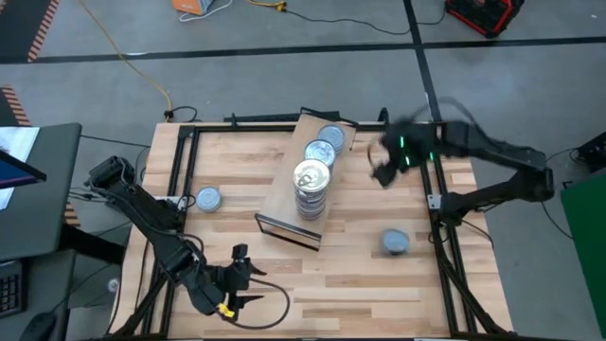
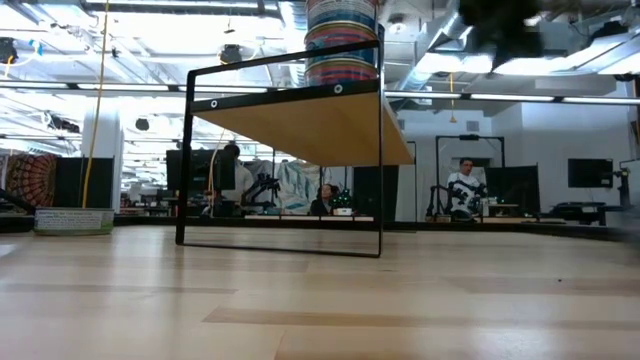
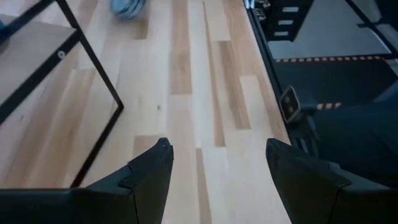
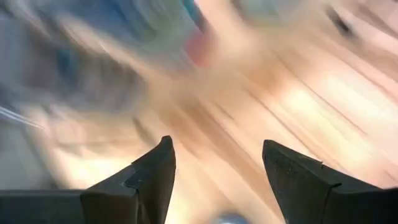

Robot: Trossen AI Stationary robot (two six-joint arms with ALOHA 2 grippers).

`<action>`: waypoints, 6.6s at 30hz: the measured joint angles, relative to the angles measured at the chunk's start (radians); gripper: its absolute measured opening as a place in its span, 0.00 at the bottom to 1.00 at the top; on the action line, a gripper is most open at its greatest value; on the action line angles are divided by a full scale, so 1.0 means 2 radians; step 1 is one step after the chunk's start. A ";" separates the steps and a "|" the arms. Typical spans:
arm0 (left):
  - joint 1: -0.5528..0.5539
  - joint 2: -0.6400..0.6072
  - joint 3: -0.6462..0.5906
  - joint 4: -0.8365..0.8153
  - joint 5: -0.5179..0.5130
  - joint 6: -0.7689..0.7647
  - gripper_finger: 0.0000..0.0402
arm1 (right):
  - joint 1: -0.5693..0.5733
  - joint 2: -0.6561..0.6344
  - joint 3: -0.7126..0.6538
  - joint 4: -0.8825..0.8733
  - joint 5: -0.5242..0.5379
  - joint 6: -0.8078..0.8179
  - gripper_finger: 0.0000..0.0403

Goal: Stack canned seafood by type on shelf
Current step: Stack the blue tuna can on top of the blue tuna can on the shelf

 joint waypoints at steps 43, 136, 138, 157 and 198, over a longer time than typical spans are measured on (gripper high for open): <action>0.036 0.001 -0.001 0.006 0.043 -0.004 0.62 | 0.543 0.274 -0.159 0.027 -0.062 0.350 0.37; 0.044 0.001 -0.001 -0.032 0.043 -0.006 0.62 | 0.285 0.103 -0.170 0.159 0.102 -0.187 0.89; 0.044 0.001 -0.001 -0.033 0.045 -0.006 0.62 | 0.276 0.102 -0.170 0.158 0.103 -0.227 0.94; 0.042 0.001 -0.001 -0.056 0.051 -0.016 0.62 | 0.219 0.195 -0.170 0.078 0.077 -0.373 0.74; 0.042 0.001 -0.001 -0.057 0.040 -0.008 0.62 | 0.053 -0.072 -0.018 0.209 0.022 -0.061 0.42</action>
